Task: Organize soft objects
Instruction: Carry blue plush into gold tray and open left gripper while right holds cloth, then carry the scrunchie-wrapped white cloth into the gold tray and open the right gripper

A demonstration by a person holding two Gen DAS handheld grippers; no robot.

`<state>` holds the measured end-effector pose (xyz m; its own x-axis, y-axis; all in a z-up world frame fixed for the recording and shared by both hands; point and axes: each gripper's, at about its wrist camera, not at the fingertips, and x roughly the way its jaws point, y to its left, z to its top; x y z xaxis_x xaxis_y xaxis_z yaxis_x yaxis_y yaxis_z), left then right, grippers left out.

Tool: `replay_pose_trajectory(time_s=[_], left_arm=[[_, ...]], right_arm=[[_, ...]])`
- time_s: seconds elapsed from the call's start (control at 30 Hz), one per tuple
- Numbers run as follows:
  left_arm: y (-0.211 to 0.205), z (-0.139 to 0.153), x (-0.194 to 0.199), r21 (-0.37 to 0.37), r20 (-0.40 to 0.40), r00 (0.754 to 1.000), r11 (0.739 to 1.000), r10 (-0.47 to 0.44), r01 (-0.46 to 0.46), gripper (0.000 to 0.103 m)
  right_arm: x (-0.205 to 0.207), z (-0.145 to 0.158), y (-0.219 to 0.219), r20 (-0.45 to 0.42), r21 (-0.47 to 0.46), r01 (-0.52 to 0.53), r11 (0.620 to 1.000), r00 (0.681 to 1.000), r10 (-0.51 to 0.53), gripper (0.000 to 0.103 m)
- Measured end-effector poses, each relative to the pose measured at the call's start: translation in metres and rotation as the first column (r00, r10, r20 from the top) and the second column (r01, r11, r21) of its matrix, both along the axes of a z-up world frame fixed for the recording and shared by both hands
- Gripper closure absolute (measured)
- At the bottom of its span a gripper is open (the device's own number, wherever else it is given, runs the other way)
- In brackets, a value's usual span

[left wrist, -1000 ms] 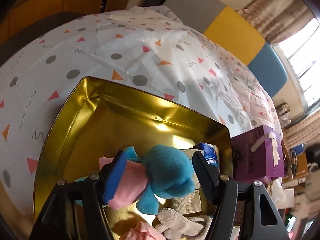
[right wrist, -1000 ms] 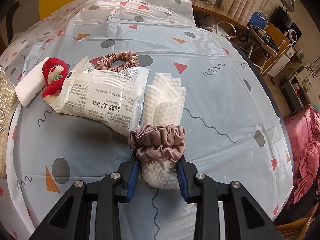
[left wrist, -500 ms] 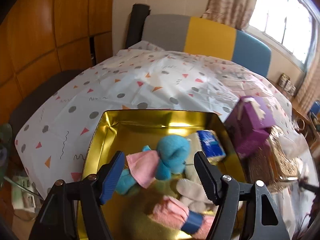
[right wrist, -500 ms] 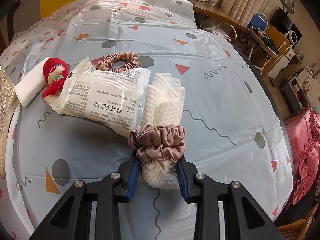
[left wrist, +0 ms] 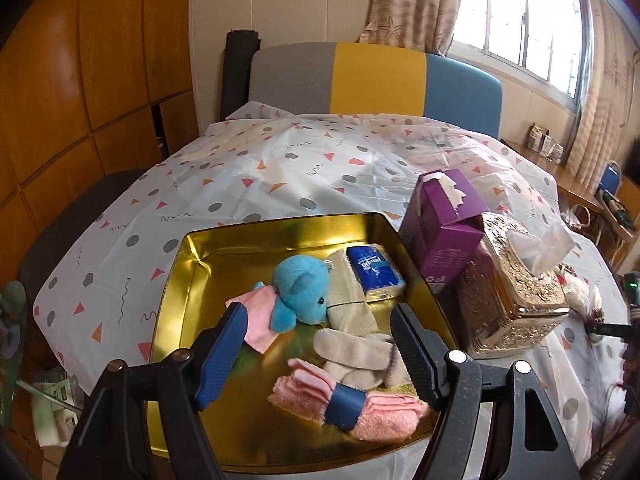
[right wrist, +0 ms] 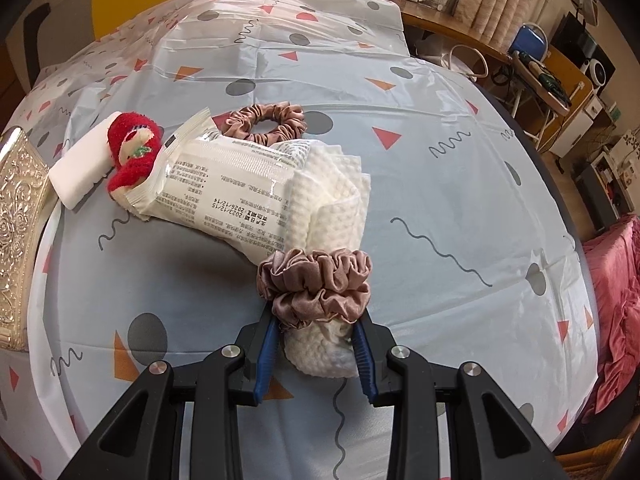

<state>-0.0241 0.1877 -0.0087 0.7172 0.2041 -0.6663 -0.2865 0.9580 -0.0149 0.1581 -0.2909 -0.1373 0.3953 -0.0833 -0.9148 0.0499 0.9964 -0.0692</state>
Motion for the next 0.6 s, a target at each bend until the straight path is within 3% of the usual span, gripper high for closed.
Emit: replay_pose_trajectory(time_s=[0.23,0.37,0.47,0.6], left_arm=[[0.001,-0.003,-0.002,-0.016,-0.005,1.0,1.0,-0.011,0.011,0.028],[0.004,-0.007,-0.004,-0.026,-0.013,1.0,1.0,-0.007,0.007,0.028],[0.008,-0.01,-0.005,-0.036,-0.016,1.0,0.999,0.001,-0.002,0.028],[0.015,-0.01,-0.008,-0.047,-0.01,1.0,0.999,0.021,-0.022,0.028]], right_arm=[[-0.007,0.009,-0.009,0.005,0.158,0.078,0.984,0.997,-0.08,0.072],[-0.017,0.031,-0.006,0.072,0.238,0.079,0.968,0.993,-0.098,0.072],[-0.026,0.055,0.007,0.131,0.281,0.037,0.959,0.989,-0.076,0.072],[-0.035,0.097,0.049,0.24,0.271,-0.097,0.958,0.97,0.03,0.072]])
